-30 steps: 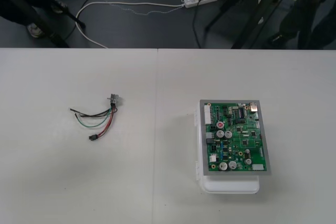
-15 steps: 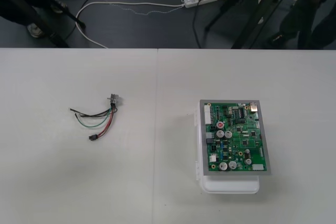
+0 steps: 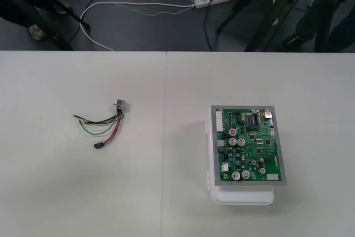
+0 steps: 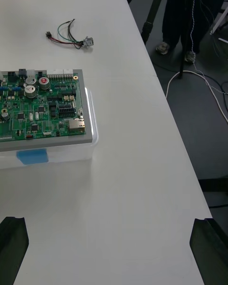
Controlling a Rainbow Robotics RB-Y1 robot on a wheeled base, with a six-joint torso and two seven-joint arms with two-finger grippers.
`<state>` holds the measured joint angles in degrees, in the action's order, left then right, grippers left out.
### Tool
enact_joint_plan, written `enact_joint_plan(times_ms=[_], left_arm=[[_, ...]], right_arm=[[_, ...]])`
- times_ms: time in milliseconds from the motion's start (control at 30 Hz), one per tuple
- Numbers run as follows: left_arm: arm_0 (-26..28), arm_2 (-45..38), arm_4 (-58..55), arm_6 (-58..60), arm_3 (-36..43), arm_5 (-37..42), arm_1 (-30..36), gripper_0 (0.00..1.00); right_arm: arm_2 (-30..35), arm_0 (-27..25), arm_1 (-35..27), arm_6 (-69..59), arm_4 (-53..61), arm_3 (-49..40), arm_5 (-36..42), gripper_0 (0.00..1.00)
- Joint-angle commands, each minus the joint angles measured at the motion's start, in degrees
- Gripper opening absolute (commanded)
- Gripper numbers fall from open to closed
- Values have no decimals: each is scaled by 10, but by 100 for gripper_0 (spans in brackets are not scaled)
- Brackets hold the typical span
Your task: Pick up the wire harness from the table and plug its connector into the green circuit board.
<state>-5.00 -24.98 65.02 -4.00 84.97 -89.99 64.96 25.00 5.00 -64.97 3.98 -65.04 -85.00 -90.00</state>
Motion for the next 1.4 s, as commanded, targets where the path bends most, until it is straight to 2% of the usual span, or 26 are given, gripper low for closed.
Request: enact_joint_plan(times_ms=[33,1400], left_arm=[[0,0,0,0,0,0,0,100],[0,0,0,0,0,0,0,100]], right_arm=[[0,0,0,0,0,0,0,100],[0,0,0,0,0,0,0,100]])
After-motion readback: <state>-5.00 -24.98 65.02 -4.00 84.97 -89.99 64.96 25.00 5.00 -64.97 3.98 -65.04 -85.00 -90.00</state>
